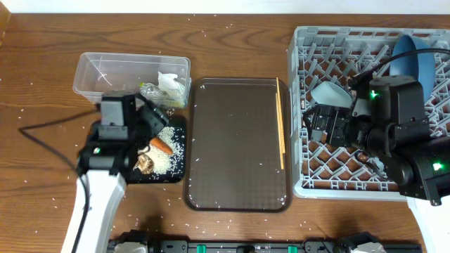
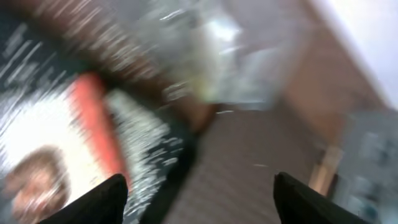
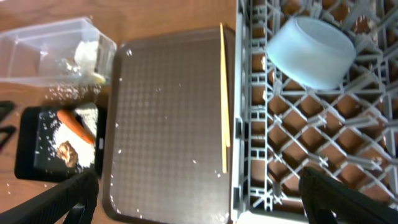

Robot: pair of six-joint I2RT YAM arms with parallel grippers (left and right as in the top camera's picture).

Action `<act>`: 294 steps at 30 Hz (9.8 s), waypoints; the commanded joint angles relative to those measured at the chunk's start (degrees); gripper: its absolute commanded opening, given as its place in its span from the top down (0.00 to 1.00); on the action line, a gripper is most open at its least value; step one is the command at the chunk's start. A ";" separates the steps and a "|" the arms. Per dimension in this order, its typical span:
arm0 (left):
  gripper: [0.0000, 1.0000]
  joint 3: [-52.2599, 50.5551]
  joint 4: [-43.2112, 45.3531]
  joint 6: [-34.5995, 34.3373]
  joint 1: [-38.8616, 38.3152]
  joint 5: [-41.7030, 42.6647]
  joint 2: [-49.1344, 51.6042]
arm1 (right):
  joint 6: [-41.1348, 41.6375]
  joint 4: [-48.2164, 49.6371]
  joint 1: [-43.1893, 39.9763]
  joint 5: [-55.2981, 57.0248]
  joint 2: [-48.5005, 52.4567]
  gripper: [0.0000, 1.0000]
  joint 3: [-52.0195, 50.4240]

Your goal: Sort waste into correct bins and load items into the dishwasher rack

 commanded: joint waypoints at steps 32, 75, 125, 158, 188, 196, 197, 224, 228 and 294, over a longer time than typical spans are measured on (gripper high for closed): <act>0.24 9.31 -5.29 30.29 -17.51 5.16 8.37 | -0.20 5.62 14.49 8.48 15.37 0.35 0.02; 0.02 9.18 -16.68 30.45 -2.67 5.16 -4.24 | -0.87 19.74 16.20 9.70 55.58 0.21 0.26; 0.02 9.18 -16.68 30.42 -2.67 5.16 -4.24 | -1.09 20.41 17.88 1.60 43.47 0.99 1.77; 0.02 9.18 -16.68 30.42 -2.67 5.18 -4.24 | -11.98 11.91 -1.68 10.47 30.40 0.60 -0.37; 0.02 9.18 -16.68 30.42 -2.67 5.18 -4.24 | 0.37 23.74 15.34 23.71 50.82 0.55 -0.20; 0.02 9.18 -16.65 30.42 -2.67 5.16 -4.24 | 0.15 22.97 14.23 21.20 55.06 0.56 -0.20; 0.02 9.18 -16.68 30.42 -2.67 5.16 -4.24 | 0.17 22.86 14.25 20.81 55.12 0.62 -0.20; 0.02 9.18 -16.68 30.42 -2.67 5.16 -4.24 | -5.49 10.95 10.12 11.54 30.34 0.99 10.58; 0.02 9.18 -16.65 30.42 -2.67 5.18 -4.24 | -5.18 8.26 5.11 13.42 29.49 0.99 10.40; 0.02 9.18 -16.65 30.42 -2.67 5.16 -4.24 | -20.92 -4.13 0.17 13.84 -28.28 0.01 -5.38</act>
